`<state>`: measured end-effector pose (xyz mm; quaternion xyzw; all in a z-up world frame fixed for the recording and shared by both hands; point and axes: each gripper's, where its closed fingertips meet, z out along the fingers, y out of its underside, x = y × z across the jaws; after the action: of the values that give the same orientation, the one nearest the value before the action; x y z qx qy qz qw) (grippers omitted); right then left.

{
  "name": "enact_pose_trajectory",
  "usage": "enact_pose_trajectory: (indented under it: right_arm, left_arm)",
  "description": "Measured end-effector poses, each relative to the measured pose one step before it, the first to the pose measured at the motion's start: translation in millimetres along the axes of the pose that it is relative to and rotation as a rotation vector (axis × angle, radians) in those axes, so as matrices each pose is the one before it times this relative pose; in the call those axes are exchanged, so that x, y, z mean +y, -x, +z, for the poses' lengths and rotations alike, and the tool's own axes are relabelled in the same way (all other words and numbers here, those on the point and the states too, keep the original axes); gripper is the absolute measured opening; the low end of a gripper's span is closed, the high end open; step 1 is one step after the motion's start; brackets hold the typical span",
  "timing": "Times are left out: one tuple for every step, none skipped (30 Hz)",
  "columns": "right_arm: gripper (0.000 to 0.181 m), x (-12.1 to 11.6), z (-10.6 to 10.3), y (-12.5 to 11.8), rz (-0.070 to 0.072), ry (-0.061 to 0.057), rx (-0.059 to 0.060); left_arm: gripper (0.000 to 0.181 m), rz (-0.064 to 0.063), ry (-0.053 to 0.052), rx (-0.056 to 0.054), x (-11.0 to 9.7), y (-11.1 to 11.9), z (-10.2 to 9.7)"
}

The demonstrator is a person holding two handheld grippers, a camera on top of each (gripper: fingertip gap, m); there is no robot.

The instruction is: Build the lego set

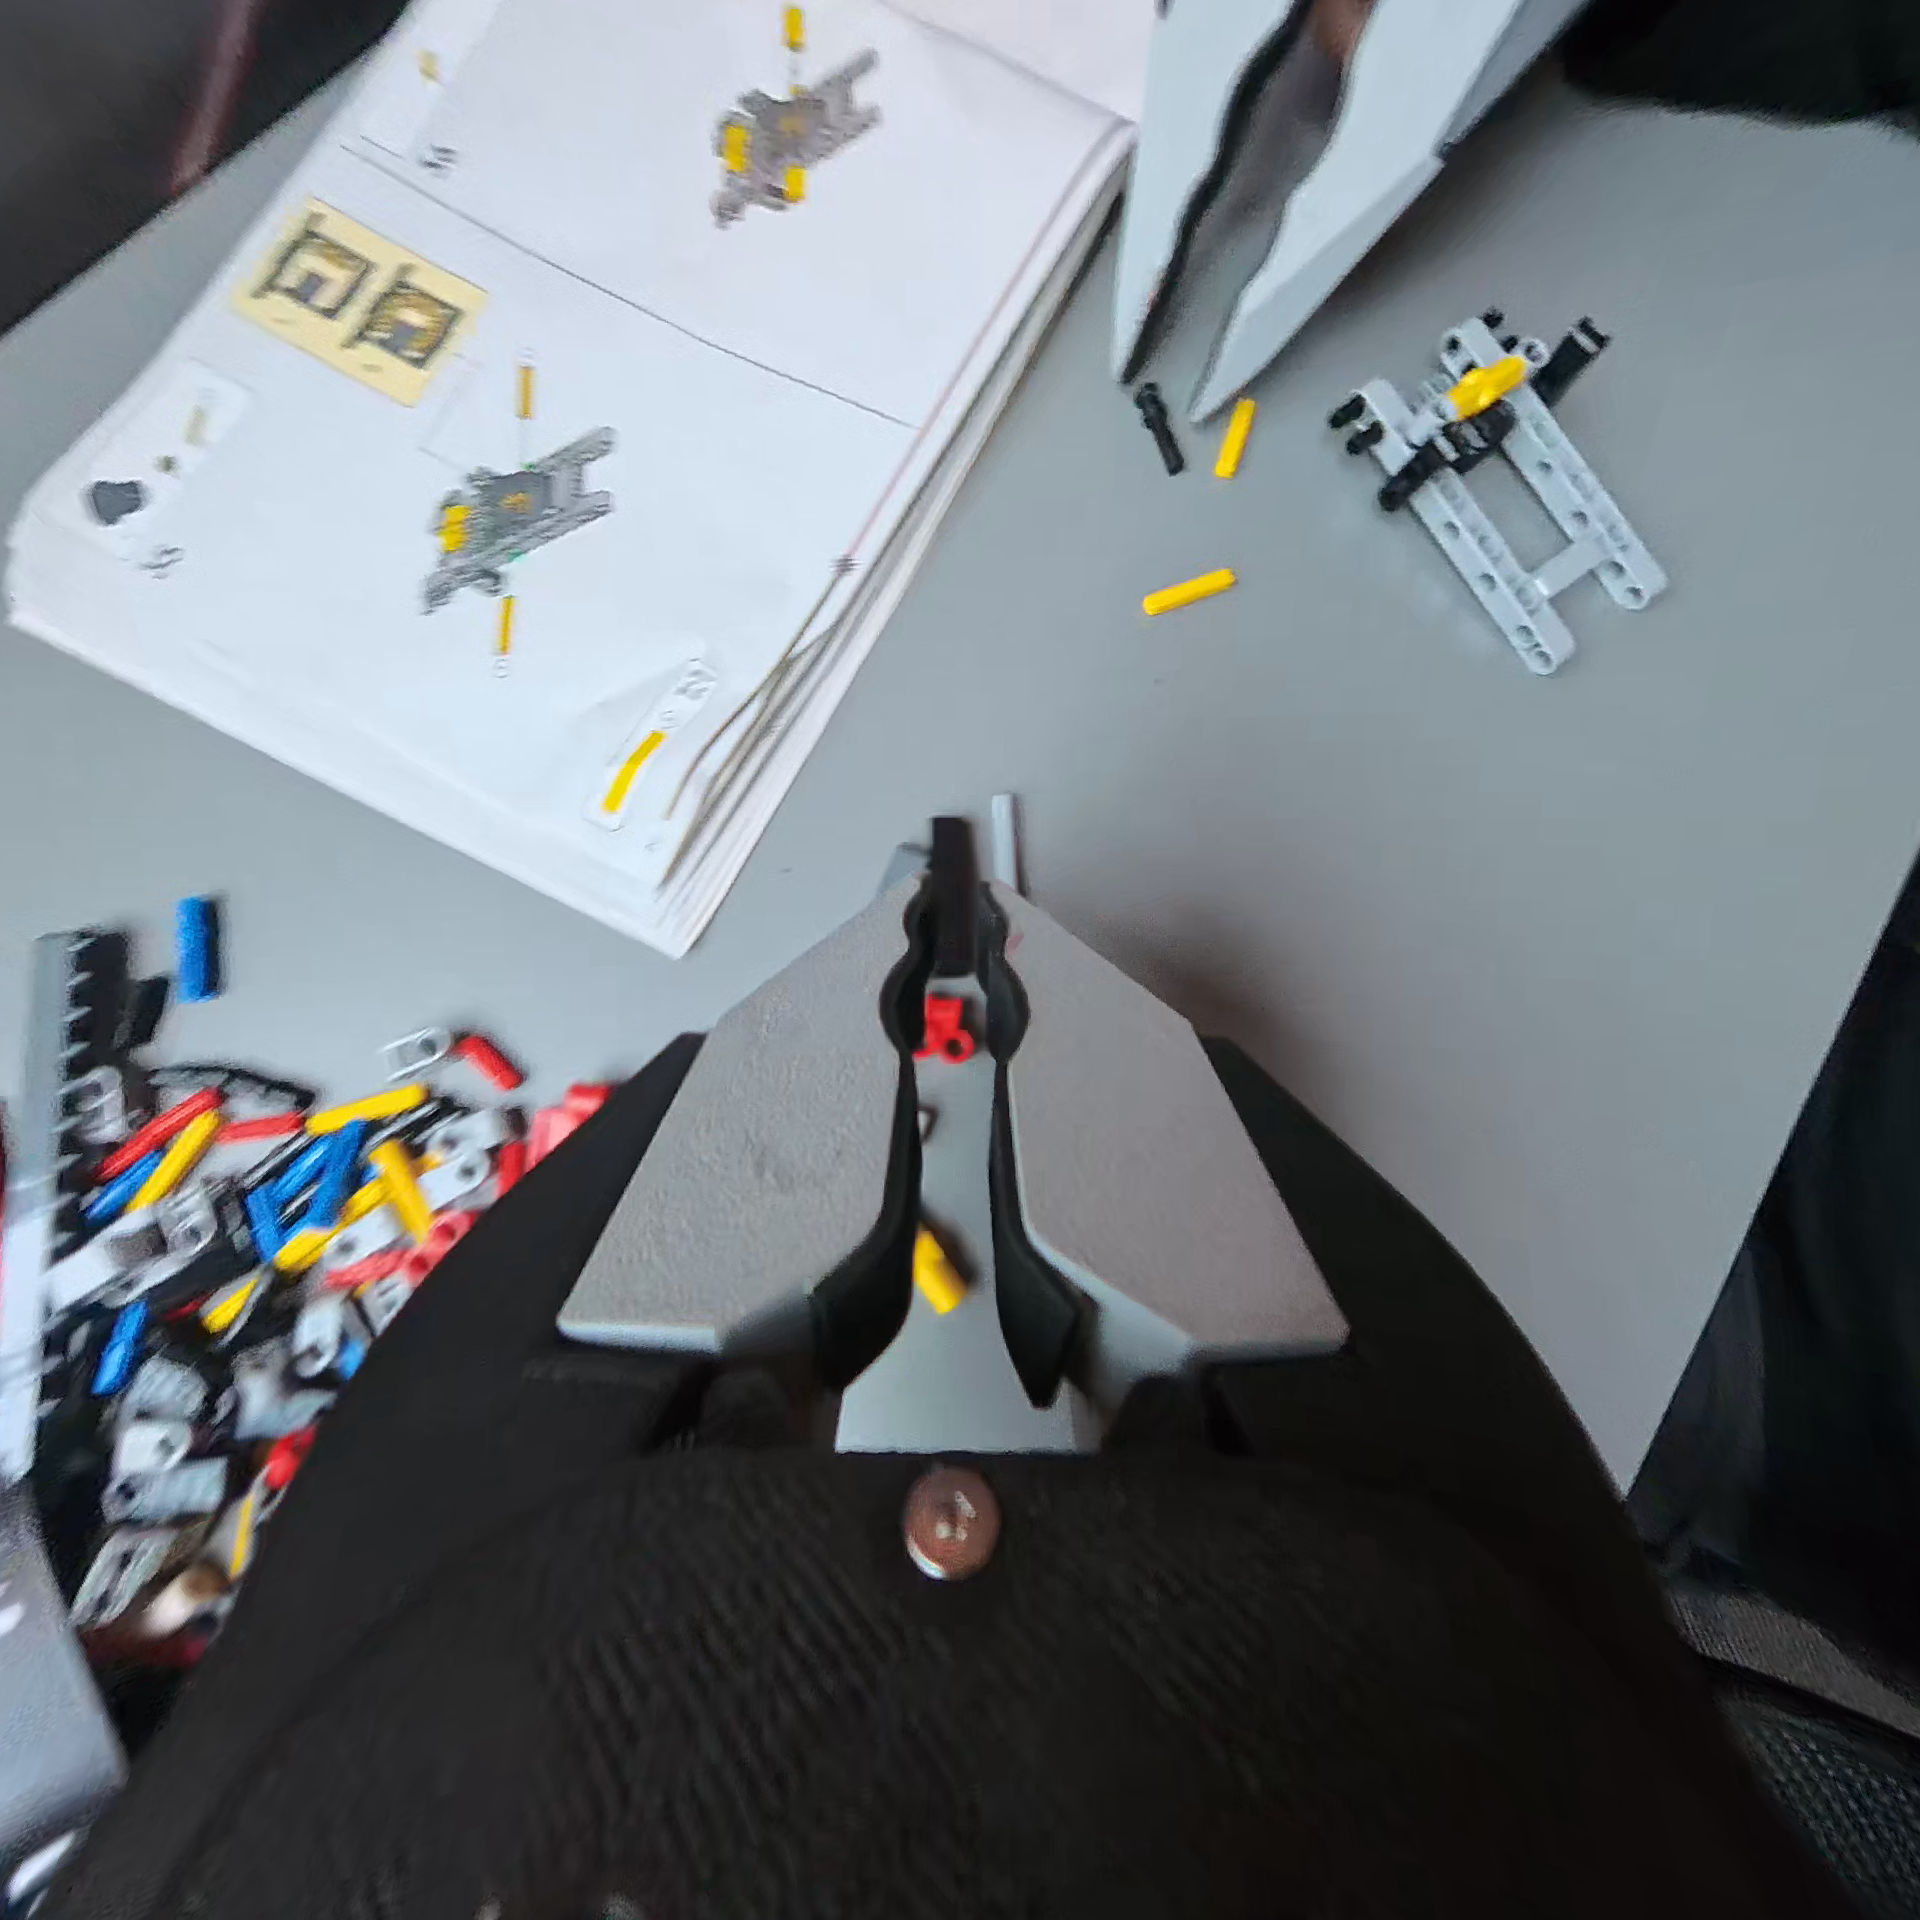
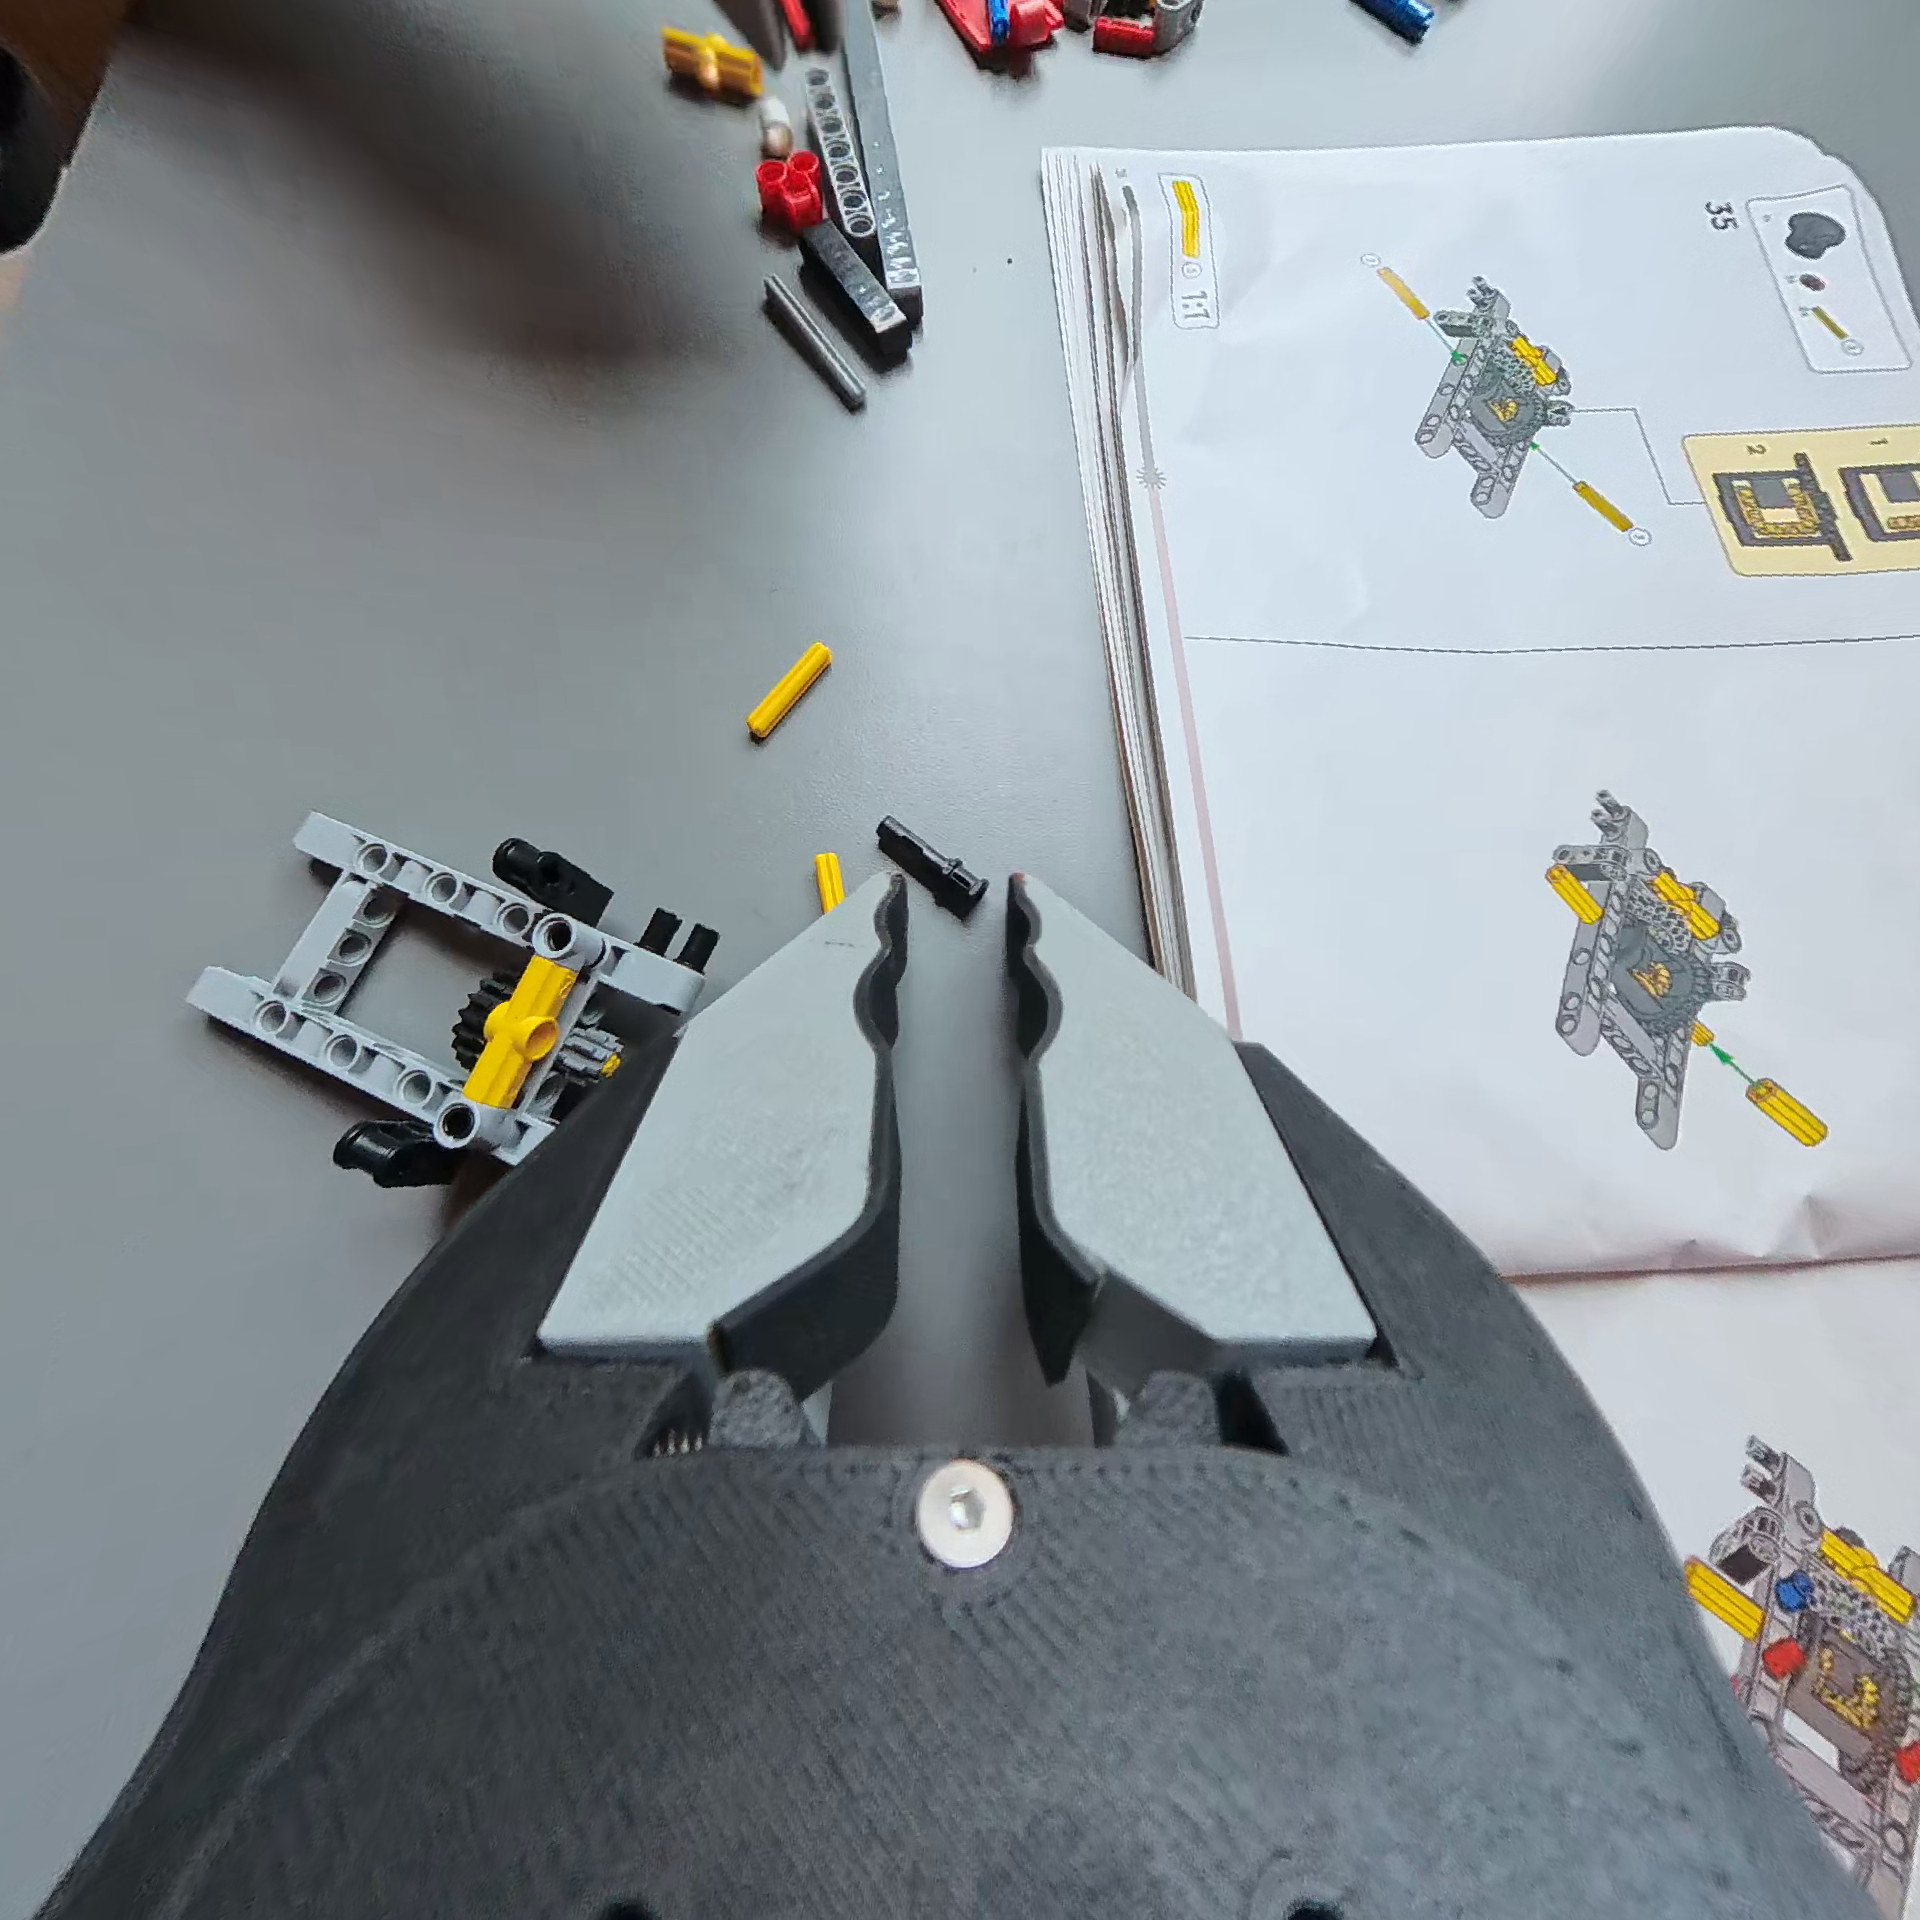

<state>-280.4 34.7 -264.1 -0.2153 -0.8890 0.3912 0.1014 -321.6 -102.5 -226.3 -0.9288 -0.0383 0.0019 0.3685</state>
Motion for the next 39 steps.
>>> enact_pose_trajectory:
  right_arm:
    - [0.016,-0.56,0.40,-0.46,-0.0061,0.0012,0.0042]
    - [0.017,-0.17,0.95,0.09,-0.0055,0.0042,0.0003]
    - [0.017,0.17,1.36,0.43,-0.0039,0.0046,-0.0031]
    - [0.016,0.32,1.61,0.03,-0.0036,0.0026,-0.0002]
    - [0.014,-0.41,1.10,-0.46,-0.0049,-0.0025,0.0035]
    - [0.010,-0.16,0.46,0.07,-0.0061,0.0003,0.0006]
    - [0.006,0.01,0.00,0.27,-0.0064,0.0043,0.0002]
    - [0.006,-0.16,0.29,0.68,-0.0063,0.0042,-0.0007]
    - [0.006,-0.56,0.49,0.43,-0.0035,0.0032,0.0001]
    - [0.006,-0.66,0.73,0.20,0.0012,0.0042,-0.0017]
    - [0.006,-1.01,0.63,-0.45,0.0051,0.0051,-0.0013]
    - [0.005,-2.42,0.37,-1.59,0.0050,0.0013,0.0034]
    - [0.005,-4.68,-0.23,-1.45,0.0023,-0.0071,0.0019]
    - [0.006,-7.54,-0.46,-0.27,0.0006,-0.0150,-0.0056]
    - [0.006,-9.79,-0.03,1.06,-0.0025,-0.0177,-0.0127]
    - [0.006,-10.08,1.49,1.65,-0.0065,-0.0104,-0.0166]
    - [0.006,-8.64,3.73,2.06,-0.0079,0.0050,-0.0196]
    - [0.006,-6.18,5.98,2.05,-0.0101,0.0263,-0.0203]
    - [0.006,-4.65,7.21,0.71,-0.0204,0.0366,-0.0083]
    - [0.006,-4.04,7.79,-0.28,-0.0336,0.0325,0.0030]
    - [0.006,-3.78,7.71,0.00,-0.0359,0.0253,0.0014]
    - [0.006,-4.33,7.70,1.57,-0.0238,0.0143,-0.0122]
    - [0.006,-4.53,7.72,2.46,-0.0053,0.0095,-0.0235]
    - [0.006,-3.23,7.38,1.97,0.0059,0.0161,-0.0229]
    - [0.006,-1.51,5.92,0.37,0.0039,0.0236,-0.0107]
    - [0.009,-1.66,3.62,-0.31,-0.0032,0.0170,0.0001]
    - [0.012,-2.11,0.87,0.08,-0.0046,0.0030,0.0029]
    - [0.015,-2.35,-1.92,0.52,0.0004,-0.0078,0.0023]
    - [0.020,-2.61,-4.40,1.77,0.0073,-0.0195,-0.0044]
    - [0.023,-2.42,-6.60,1.40,0.0140,-0.0273,-0.0018]
    - [0.024,-0.58,-8.24,-0.79,0.0187,-0.0232,0.0136]
    - [0.024,2.00,-9.73,-2.85,0.0235,-0.0146,0.0287]
    - [0.021,4.25,-10.55,-3.06,0.0269,-0.0114,0.0322]
    - [0.018,6.91,-10.36,-1.36,0.0232,-0.0047,0.0224]
    - [0.016,10.26,-9.12,-0.11,0.0165,0.0063,0.0149]
    - [0.017,12.60,-7.34,0.92,0.0133,0.0144,0.0091]
    - [0.018,13.53,-5.29,1.60,0.0139,0.0189,0.0018]
    - [0.019,12.36,-3.67,1.07,0.0167,0.0149,0.0040]
    - [0.019,9.95,-2.21,0.25,0.0179,0.0041,0.0065]
  left_arm:
    - [0.003,-0.0148,-0.0082,-0.0293,1.55,8.18,-5.73]
    - [0.003,-0.0177,-0.0053,-0.0286,2.36,8.26,-4.64]
    - [0.004,-0.0175,-0.0038,-0.0267,2.49,7.64,-3.94]
    - [0.003,-0.0203,-0.0069,-0.0346,1.89,8.74,-3.84]
    - [0.002,-0.0281,-0.0094,-0.0338,1.10,9.01,-3.87]
    - [0.002,-0.0336,-0.0123,-0.0206,0.15,7.48,-3.99]
    - [0.002,-0.0318,-0.0187,-0.0012,-1.22,4.66,-4.15]
    - [0.002,-0.0307,-0.0306,0.0062,-3.11,2.87,-3.94]
    - [0.002,-0.0286,-0.0346,0.0127,-3.61,1.13,-3.13]
    - [0.002,-0.0214,-0.0237,0.0244,-2.13,-1.57,-1.77]
    - [0.002,-0.0155,-0.0093,0.0227,-0.19,-2.12,-0.42]
    - [0.002,-0.0082,0.0009,0.0156,1.47,-1.82,0.60]
    - [0.002,-0.0004,0.0110,0.0081,2.92,-1.45,0.96]
    - [0.002,0.0041,0.0140,-0.0044,3.21,-0.28,0.97]
    - [0.002,0.0065,0.0080,-0.0070,2.48,-0.66,0.64]
    - [0.001,0.0034,-0.0002,0.0042,1.69,-3.03,0.89]
    - [0.001,-0.0063,-0.0122,0.0181,0.44,-5.87,1.83]
    - [0.000,-0.0075,-0.0131,0.0280,1.11,-7.86,3.00]
    - [0.000,-0.0023,-0.0053,0.0166,2.86,-6.53,4.00]
    - [0.000,0.0027,-0.0029,0.0019,3.72,-4.72,4.64]
    - [0.000,0.0083,0.0036,-0.0014,4.53,-4.43,4.32]
    - [0.000,0.0060,0.0091,-0.0047,4.80,-3.72,3.38]
    - [0.000,0.0027,0.0094,-0.0020,4.17,-3.49,2.23]
    - [0.000,0.0036,0.0098,-0.0023,3.59,-2.71,0.99]
    - [0.000,0.0054,0.0082,-0.0133,3.12,-0.59,-0.05]
    - [0.000,0.0062,0.0087,-0.0139,3.09,0.02,-0.78]
    - [0.000,0.0020,0.0089,-0.0073,3.01,-0.69,-1.10]
    - [0.001,-0.0041,0.0034,-0.0030,2.03,-1.26,-1.48]
    - [0.002,-0.0053,-0.0026,0.0003,1.02,-1.85,-1.76]
    - [0.002,-0.0048,-0.0076,-0.0004,0.43,-1.94,-1.81]
    - [0.002,-0.0054,-0.0083,0.0005,0.25,-2.05,-1.55]
    - [0.002,-0.0056,-0.0064,0.0030,0.34,-2.34,-1.02]
    - [0.002,-0.0047,-0.0103,0.0024,-0.16,-2.45,-0.28]
    - [0.002,-0.0032,-0.0136,0.0050,-0.51,-2.99,0.68]
    - [0.002,-0.0014,-0.0099,0.0030,0.09,-2.81,1.54]
    - [0.002,0.0030,-0.0021,0.0000,1.12,-2.40,2.35]
    - [0.001,0.0048,0.0013,-0.0001,1.09,-2.42,2.82]
    - [0.001,0.0046,-0.0021,0.0041,0.14,-3.18,3.21]
    - [0.002,0.0044,-0.0006,0.0161,-0.57,-5.22,3.73]
